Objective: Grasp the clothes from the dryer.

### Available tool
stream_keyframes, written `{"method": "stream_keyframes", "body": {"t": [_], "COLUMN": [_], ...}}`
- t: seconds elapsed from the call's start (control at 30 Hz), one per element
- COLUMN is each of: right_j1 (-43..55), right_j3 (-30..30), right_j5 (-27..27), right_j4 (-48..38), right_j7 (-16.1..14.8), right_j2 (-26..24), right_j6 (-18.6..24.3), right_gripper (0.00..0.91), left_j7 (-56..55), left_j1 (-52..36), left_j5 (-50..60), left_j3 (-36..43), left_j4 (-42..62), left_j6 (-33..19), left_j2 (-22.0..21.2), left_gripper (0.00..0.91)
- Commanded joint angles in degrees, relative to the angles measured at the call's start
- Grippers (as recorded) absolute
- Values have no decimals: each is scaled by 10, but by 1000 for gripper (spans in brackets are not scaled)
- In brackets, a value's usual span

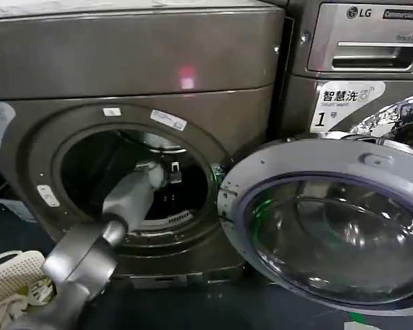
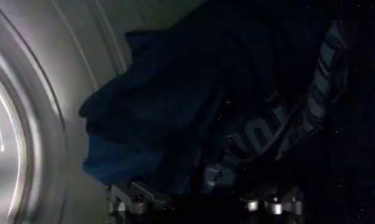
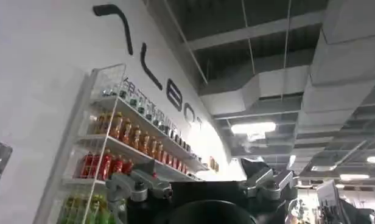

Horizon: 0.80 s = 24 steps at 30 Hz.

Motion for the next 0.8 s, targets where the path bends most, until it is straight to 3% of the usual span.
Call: {"method": "stream_keyframes", "body": {"t": [0.03, 0.1, 0.13, 0.23, 0.27, 0.57, 0.8], "right_j1": [1, 3, 3, 3, 3, 6, 7], "right_j3": [-4, -7, -7, -10, -10, -17, -20], "right_j5": [0, -1, -1, -3, -4, -6, -7], "right_j4": [1, 2, 2, 2, 3, 8, 12], "right_j7": [0, 0, 0, -1, -1, -1, -1], "right_j2": [0, 0, 1, 2, 2, 9, 13], "right_j6": [1, 1, 1, 1, 2, 3, 3], "right_gripper": [907, 907, 907, 907, 907, 907, 907], "left_j7": [-10, -10, -10, -12, -11, -20, -101], "left_j1": [-13, -15, -15, -15, -16, -13, 51], "left_j5": [15, 14, 13, 6, 4, -10, -64], "left_j3": [22, 23, 23, 22, 21, -35, -142], "left_j4": [25, 32, 33, 29, 28, 10, -89], "left_j6": [0, -2, -2, -3, -3, -14, 27], "left_j2": [-13, -15, -16, -16, -16, -12, 15], "left_gripper": [546, 341, 171, 91, 0, 0, 0]}}
